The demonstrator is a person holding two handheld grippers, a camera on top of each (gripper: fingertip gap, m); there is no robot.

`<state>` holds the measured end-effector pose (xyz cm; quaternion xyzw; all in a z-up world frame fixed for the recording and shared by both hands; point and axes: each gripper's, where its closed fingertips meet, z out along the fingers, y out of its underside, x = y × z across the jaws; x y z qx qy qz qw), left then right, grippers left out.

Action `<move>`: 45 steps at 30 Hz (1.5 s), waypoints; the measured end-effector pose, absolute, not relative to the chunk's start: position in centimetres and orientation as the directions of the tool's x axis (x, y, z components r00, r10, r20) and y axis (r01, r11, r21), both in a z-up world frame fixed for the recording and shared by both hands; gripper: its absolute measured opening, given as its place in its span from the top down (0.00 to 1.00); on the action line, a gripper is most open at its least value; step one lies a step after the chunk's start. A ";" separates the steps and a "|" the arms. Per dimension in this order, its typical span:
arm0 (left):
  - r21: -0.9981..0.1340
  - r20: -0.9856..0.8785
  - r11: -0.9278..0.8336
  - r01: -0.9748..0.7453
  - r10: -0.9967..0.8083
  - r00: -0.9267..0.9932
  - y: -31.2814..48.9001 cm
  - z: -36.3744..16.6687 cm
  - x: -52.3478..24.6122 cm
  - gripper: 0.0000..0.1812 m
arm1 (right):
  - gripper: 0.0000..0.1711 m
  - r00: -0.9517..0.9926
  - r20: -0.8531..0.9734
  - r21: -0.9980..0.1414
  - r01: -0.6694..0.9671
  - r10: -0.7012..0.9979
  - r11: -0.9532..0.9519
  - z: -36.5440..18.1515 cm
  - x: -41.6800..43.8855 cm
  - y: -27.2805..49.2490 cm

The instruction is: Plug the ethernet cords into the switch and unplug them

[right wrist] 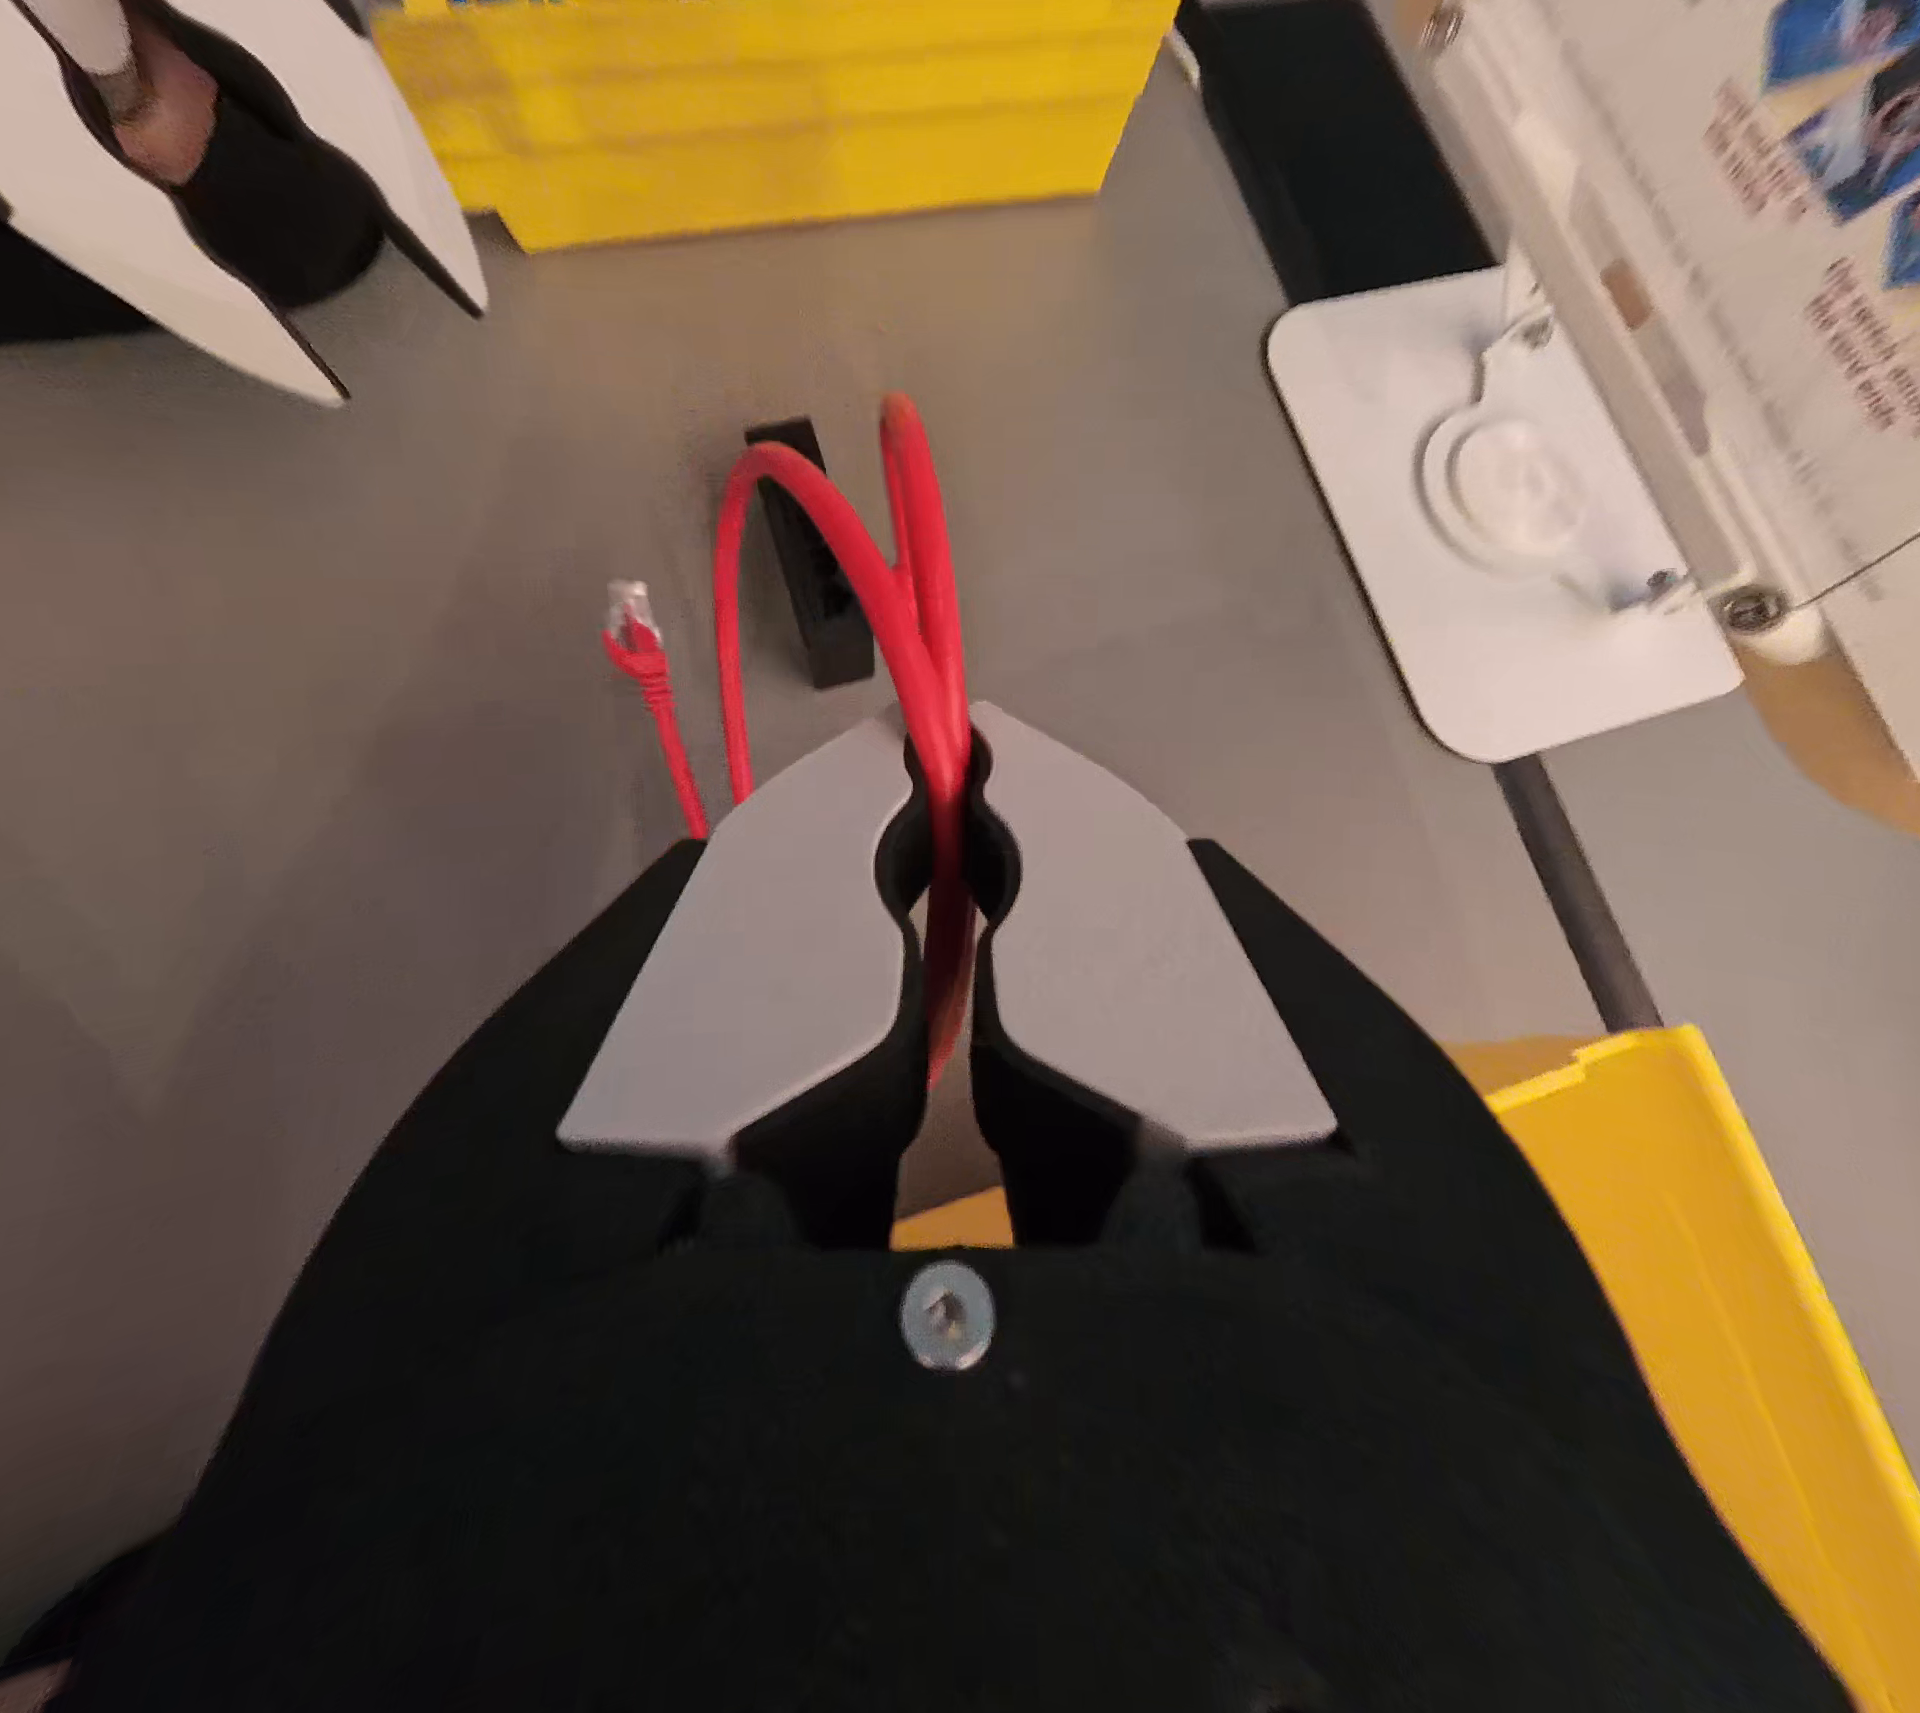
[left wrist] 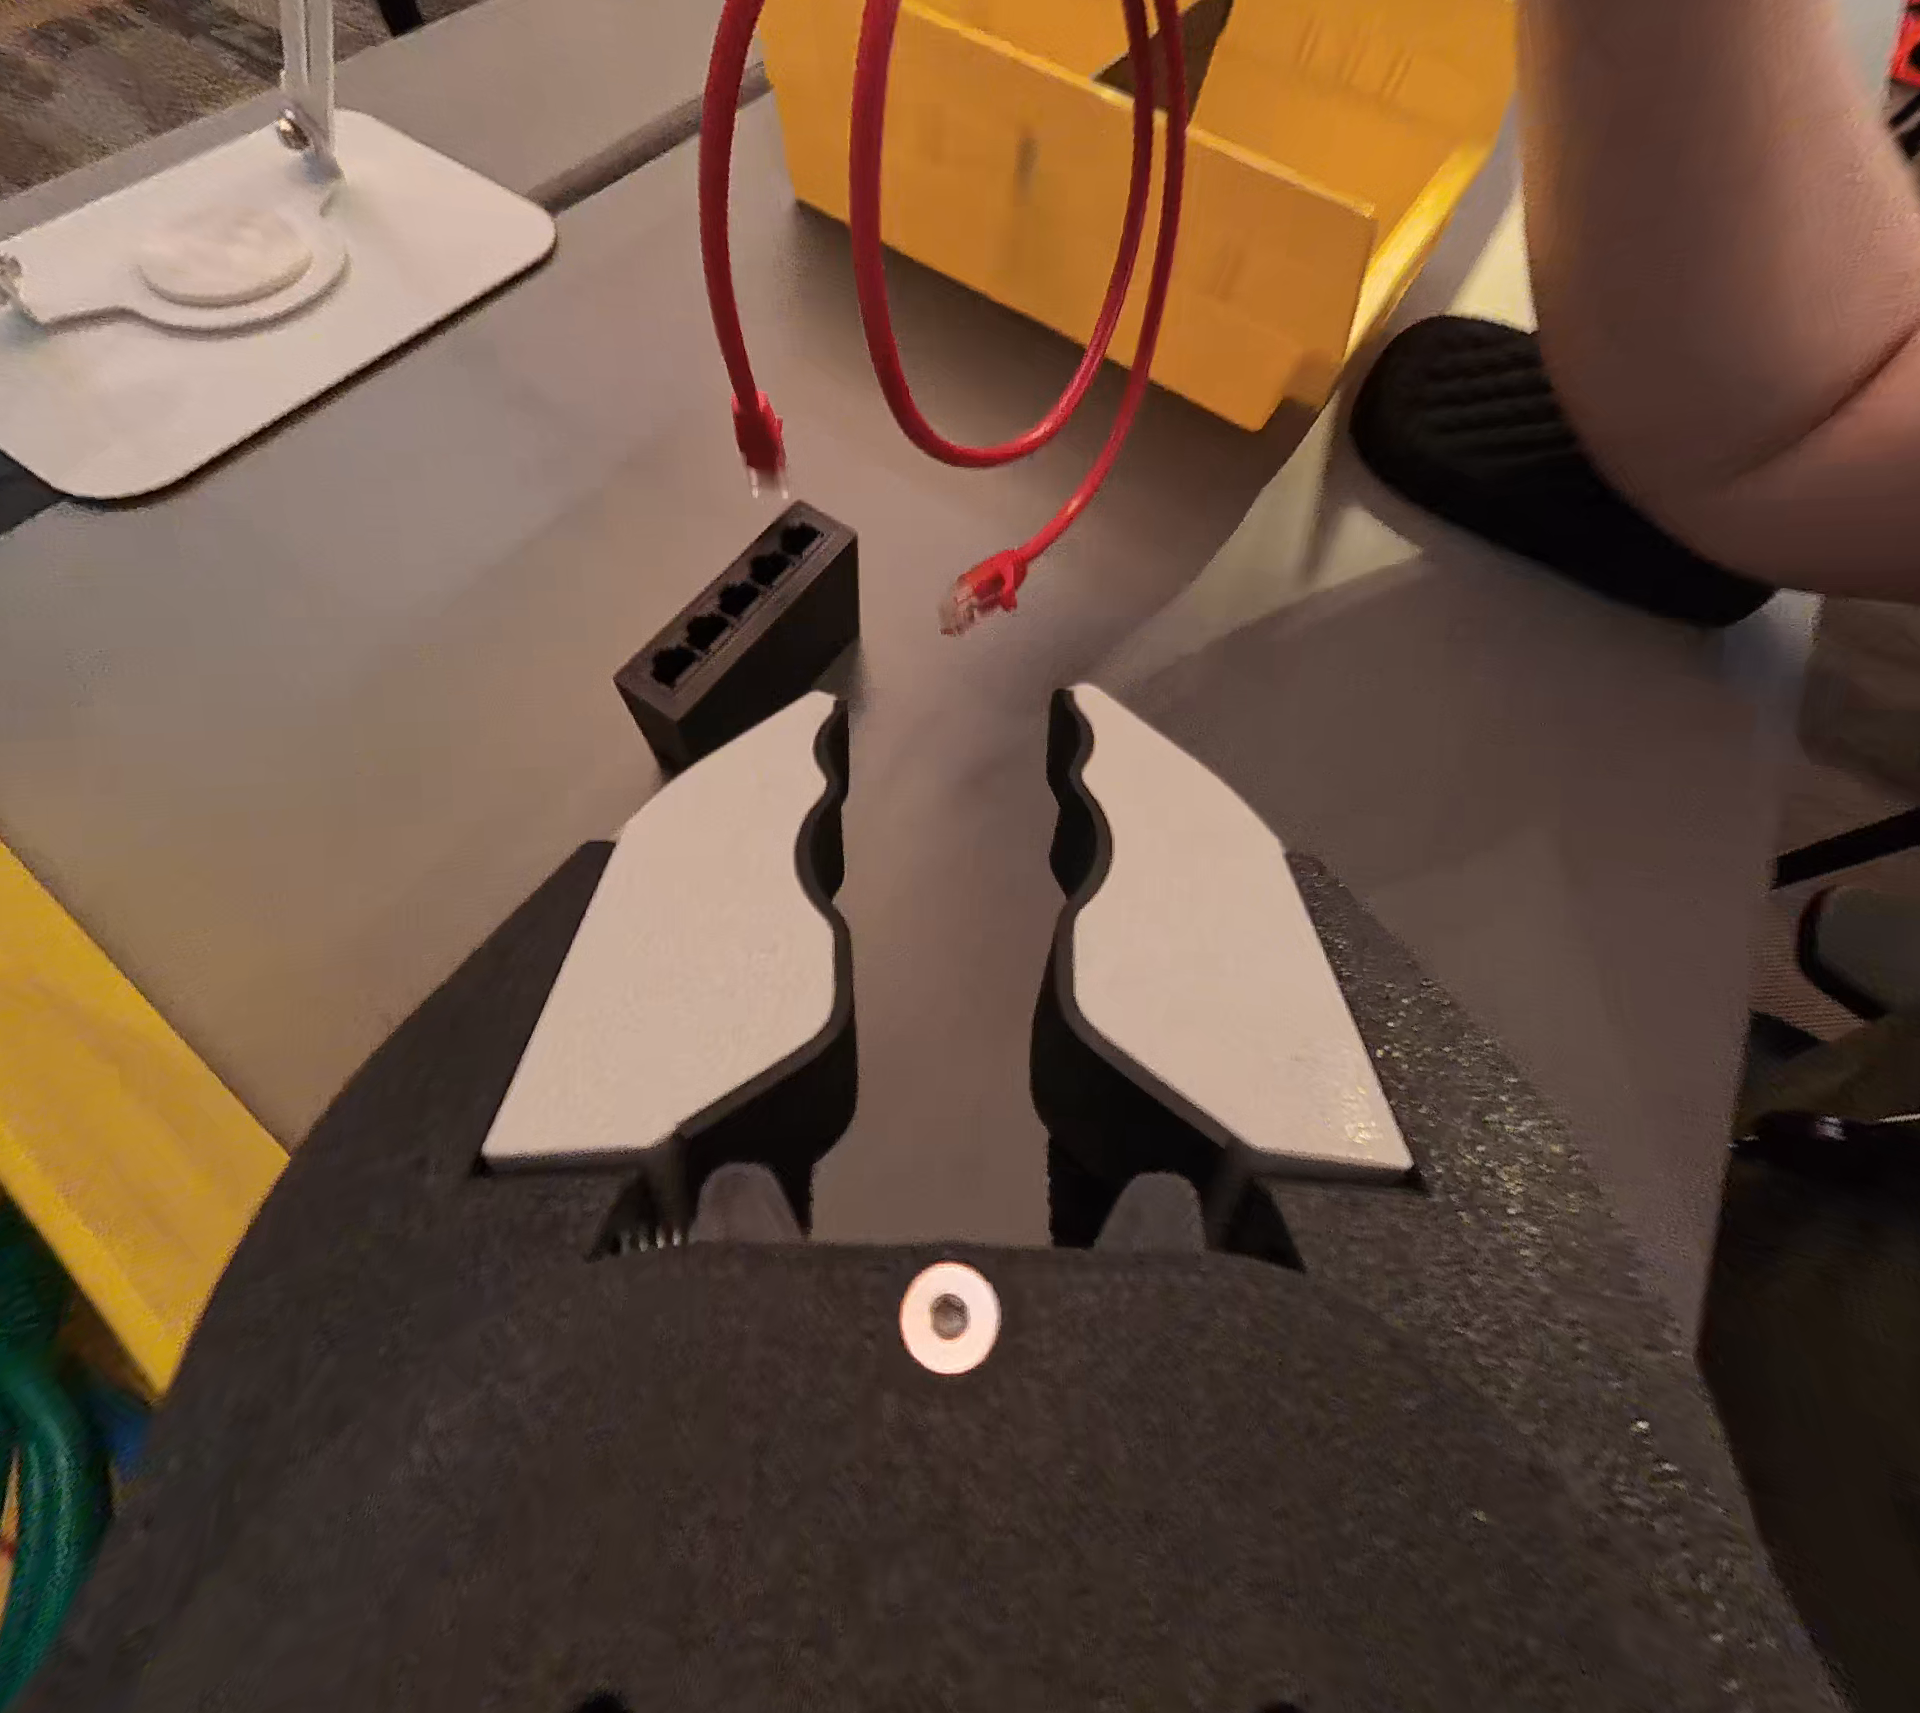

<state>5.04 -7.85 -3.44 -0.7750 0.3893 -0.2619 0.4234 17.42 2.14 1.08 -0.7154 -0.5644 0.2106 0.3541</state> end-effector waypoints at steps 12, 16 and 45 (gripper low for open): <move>-0.731 -0.194 -0.302 -0.612 -0.768 0.611 -2.4 -8.6 4.5 0.68 | 0.99 0.379 0.067 -0.552 0.785 0.923 -0.282 -4.7 19.3 4.4; -0.602 -0.335 -0.192 -0.775 -0.821 0.463 -0.5 -9.4 5.2 0.66 | 0.98 0.466 0.025 -0.513 0.765 0.884 -0.389 -5.8 20.3 5.2; -0.467 -0.428 -0.204 -0.861 -0.800 0.421 -0.3 -10.7 3.2 0.85 | 0.66 0.525 0.116 -0.671 0.667 0.843 -0.324 -2.3 18.6 8.1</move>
